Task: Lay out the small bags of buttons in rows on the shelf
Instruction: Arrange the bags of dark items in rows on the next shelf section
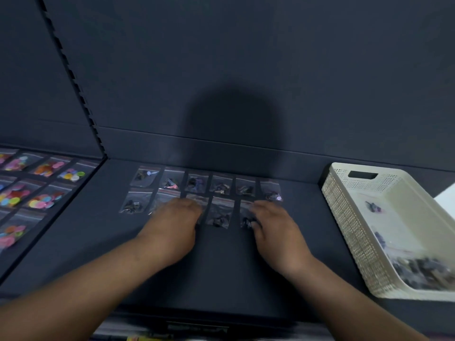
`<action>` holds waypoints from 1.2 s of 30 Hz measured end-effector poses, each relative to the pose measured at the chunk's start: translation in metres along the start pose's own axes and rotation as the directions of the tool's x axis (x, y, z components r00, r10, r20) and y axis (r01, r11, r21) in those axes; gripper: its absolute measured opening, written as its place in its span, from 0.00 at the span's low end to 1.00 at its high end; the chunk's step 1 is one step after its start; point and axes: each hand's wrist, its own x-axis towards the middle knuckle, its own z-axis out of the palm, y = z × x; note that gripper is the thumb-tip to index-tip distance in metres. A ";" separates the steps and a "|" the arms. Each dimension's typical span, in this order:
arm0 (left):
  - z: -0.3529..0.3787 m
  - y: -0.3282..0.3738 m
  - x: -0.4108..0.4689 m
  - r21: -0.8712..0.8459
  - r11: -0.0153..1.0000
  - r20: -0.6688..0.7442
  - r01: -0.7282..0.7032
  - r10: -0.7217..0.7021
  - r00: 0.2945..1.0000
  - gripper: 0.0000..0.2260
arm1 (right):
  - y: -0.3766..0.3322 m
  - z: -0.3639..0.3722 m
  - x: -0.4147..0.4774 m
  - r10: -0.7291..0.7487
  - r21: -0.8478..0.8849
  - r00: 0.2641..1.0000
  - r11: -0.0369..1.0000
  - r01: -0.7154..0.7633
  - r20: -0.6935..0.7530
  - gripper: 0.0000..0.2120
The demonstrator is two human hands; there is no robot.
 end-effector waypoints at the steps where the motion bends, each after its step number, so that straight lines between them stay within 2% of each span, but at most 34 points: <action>1: 0.003 -0.001 -0.001 0.016 1.000 0.018 -0.006 0.005 1.000 0.20 | 0.000 0.003 -0.002 -0.032 -0.011 0.998 0.999 0.032 0.049 0.18; 3: 0.006 0.000 -0.002 0.045 0.999 0.068 -0.003 0.000 0.998 0.22 | -0.002 0.006 -0.004 -0.073 -0.045 0.986 0.996 0.080 0.149 0.21; 5: 0.008 -0.001 -0.002 0.073 0.997 0.090 -0.001 -0.005 0.996 0.21 | -0.003 0.009 -0.005 -0.083 -0.077 0.978 0.992 0.099 0.190 0.23; 11: 0.006 -0.001 -0.002 0.085 0.996 0.089 0.019 -0.026 0.996 0.19 | -0.004 0.011 -0.003 -0.087 -0.137 0.969 0.983 0.121 0.232 0.29; 15: 0.004 0.003 -0.002 0.065 0.998 0.061 0.022 -0.026 0.998 0.20 | -0.004 0.012 -0.002 -0.084 -0.138 0.971 0.984 0.117 0.224 0.28; 18: 0.003 0.011 -0.002 0.051 0.993 0.052 -0.103 0.100 0.994 0.23 | -0.004 0.013 -0.003 -0.070 -0.130 0.973 0.986 0.101 0.221 0.27; 20: 0.004 0.017 -0.001 0.046 0.978 0.094 -0.201 0.196 0.976 0.23 | -0.003 0.015 -0.003 -0.077 -0.140 0.973 0.984 0.110 0.218 0.31; 22: 0.007 0.020 0.000 0.055 0.972 0.144 -0.228 0.218 0.965 0.24 | -0.003 0.015 -0.003 -0.083 -0.159 0.971 0.980 0.120 0.223 0.34; 28: 0.010 0.021 0.001 0.097 0.974 0.181 -0.206 0.187 0.966 0.27 | -0.006 0.011 -0.001 -0.080 -0.169 0.963 0.978 0.126 0.257 0.24; 33: 0.008 0.022 0.001 0.081 0.975 0.172 -0.208 0.192 0.966 0.26 | -0.007 0.010 0.001 -0.082 -0.176 0.962 0.976 0.131 0.261 0.24; 36: 0.003 0.023 0.004 0.037 0.978 0.128 -0.205 0.199 0.972 0.26 | -0.008 0.002 0.003 -0.094 -0.150 0.972 0.980 0.128 0.217 0.28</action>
